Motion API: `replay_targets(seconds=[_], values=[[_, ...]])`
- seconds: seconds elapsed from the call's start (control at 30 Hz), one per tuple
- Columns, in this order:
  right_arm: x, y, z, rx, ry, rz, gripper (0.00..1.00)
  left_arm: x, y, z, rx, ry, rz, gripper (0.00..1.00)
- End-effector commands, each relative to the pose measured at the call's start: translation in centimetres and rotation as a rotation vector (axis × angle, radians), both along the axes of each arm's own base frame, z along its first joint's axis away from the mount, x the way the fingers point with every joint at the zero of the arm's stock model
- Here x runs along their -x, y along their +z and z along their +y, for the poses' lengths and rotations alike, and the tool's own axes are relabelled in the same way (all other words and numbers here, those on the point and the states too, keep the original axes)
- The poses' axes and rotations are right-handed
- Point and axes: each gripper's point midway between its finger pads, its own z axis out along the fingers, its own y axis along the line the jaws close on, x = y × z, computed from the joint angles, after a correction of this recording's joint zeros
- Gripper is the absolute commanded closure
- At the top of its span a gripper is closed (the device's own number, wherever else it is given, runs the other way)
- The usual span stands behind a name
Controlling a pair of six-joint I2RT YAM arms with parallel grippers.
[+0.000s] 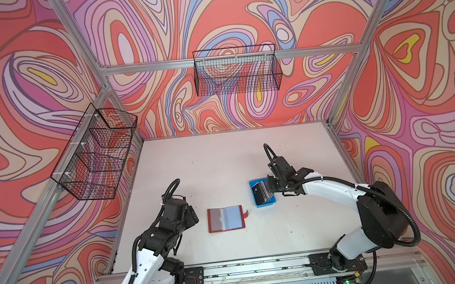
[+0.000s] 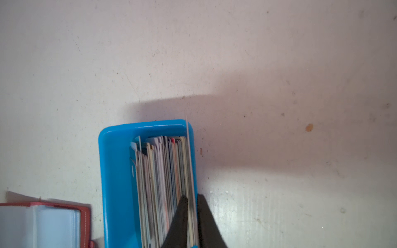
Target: Put the credit cards into the card holder
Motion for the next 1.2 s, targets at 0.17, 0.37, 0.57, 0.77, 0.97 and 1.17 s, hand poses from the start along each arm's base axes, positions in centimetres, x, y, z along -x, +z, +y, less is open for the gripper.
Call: replay_targets(seconds=[0.17,0.37,0.57,0.77,0.97,1.17], values=[[0.3,3.5,-1.4,-0.031,-0.069,-0.081,1.00,0.7,-1.3,-1.2,0.087,-0.009,0.033,0.23],[2.6,9.4,-0.3,-0.237,-0.149,-0.266,1.00,0.5,-2.9,-4.3,0.246,-0.089,0.042,0.27],[8.2,11.6,9.0,-0.461,-0.045,-0.405,1.00,0.5,-4.3,-6.7,0.334,-0.168,0.094,0.29],[11.6,6.9,18.4,-0.557,0.067,-0.342,1.00,0.6,-6.4,-7.9,0.378,-0.199,0.162,0.30],[12.1,2.6,21.8,-0.564,0.100,-0.283,1.00,0.5,-7.3,-8.2,0.380,-0.209,0.181,0.31],[12.3,0.3,21.6,-0.578,0.079,-0.257,1.00,0.5,-8.2,-8.3,0.384,-0.202,0.193,0.31]])
